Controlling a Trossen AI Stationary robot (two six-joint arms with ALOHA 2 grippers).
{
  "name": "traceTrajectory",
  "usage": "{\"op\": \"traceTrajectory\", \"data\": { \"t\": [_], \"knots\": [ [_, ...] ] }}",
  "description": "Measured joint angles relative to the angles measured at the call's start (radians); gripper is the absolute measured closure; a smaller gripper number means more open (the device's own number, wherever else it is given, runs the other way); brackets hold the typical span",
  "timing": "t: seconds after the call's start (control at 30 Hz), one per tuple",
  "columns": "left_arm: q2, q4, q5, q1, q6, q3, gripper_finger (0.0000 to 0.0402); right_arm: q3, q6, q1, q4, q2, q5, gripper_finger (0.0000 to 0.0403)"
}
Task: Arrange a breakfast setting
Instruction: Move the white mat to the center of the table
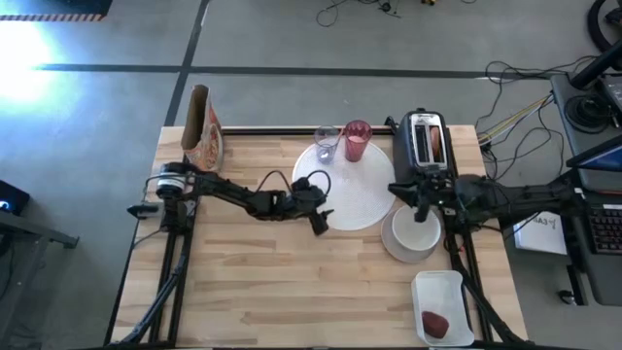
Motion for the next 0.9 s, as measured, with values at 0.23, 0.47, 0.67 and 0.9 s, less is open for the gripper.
{"op": "traceTrajectory", "data": {
  "t": [0.23, 0.47, 0.67, 0.9],
  "knots": [
    [0.044, -0.024, -0.02, 0.035, -0.12, 0.009, 0.017, 0.186, 0.0, 0.0, -0.285, 0.176, 0.013, 0.0344],
    [0.067, -0.128, -0.066, 0.035, -0.189, 0.013, 0.017, 0.285, -0.001, 0.0, -0.354, 0.288, 0.012, 0.0344],
    [0.062, -0.2, -0.072, 0.034, -0.2, 0.016, 0.017, 0.325, 0.001, 0.0, -0.449, 0.353, 0.011, 0.0344],
    [0.058, -0.273, -0.055, 0.017, -0.232, 0.018, 0.017, 0.353, 0.018, 0.0, -0.53, 0.418, 0.011, 0.0344]
  ]
}}
